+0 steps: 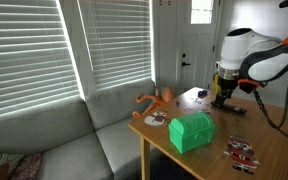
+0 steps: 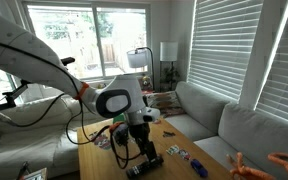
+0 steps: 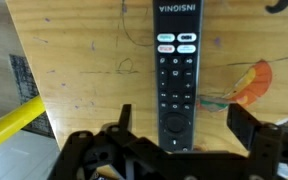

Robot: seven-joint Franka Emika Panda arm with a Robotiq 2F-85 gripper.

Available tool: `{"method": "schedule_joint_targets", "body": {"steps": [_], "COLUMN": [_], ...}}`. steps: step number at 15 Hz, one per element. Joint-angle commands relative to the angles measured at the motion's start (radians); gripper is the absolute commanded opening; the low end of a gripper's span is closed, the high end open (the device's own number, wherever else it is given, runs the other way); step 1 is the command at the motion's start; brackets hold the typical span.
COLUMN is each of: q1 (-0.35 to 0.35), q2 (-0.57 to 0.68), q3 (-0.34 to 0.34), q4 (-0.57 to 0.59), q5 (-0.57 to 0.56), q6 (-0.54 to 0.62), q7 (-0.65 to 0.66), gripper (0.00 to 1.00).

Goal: Pick up the remote and place it right way up on the table

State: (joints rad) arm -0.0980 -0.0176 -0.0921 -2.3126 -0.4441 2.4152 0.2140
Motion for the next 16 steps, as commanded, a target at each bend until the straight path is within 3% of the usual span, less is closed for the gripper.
{"method": "schedule_joint_targets", "body": {"steps": [1,8,16], "q1": [-0.003,-0.003,-0.01], "q2": [-0.091,-0.25,-0.335], "q3": [-0.004,-0.03,-0.09], "q4": [-0.052,-0.071,-0.067], "q5": [0.1,0.311,0.442], "q6": [0.028,-0.007,-0.072], "q7": [-0.081,-0.231,-0.315], "gripper": [1.0,1.0,1.0]}}
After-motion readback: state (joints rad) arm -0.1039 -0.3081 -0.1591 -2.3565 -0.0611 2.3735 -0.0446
